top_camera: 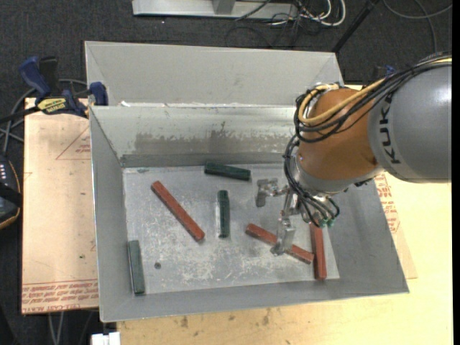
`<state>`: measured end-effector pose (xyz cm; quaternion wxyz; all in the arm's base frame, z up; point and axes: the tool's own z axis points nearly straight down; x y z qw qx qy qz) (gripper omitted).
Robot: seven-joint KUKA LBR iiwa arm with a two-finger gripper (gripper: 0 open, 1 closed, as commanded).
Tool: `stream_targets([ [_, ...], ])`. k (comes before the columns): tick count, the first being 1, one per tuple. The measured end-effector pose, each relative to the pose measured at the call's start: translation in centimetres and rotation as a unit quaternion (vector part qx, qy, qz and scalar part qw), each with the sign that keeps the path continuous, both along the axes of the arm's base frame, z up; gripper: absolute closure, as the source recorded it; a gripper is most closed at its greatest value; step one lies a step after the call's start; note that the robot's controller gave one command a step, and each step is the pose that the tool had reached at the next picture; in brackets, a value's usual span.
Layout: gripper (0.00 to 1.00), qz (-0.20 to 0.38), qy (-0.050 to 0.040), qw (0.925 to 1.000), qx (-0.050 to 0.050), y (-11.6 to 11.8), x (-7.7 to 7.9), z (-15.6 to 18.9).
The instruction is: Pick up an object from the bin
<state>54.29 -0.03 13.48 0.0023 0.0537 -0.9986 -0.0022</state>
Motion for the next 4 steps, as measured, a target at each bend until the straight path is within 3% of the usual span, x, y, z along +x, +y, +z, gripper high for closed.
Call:
stream_targets([
  [1,0.0,-0.11,-0.0005,0.9939,-0.002,-2.6,-0.4,-6.7],
  [2,1.0,-0.109,-0.0032,0.994,-0.002,-2.6,-0.2,-6.4],
  [3,1.0,-0.094,-0.0082,0.9955,-0.001,-1.8,0.8,7.7],
  [4,0.0,-0.094,-0.0037,0.9956,-0.002,-1.8,0.6,7.2],
])
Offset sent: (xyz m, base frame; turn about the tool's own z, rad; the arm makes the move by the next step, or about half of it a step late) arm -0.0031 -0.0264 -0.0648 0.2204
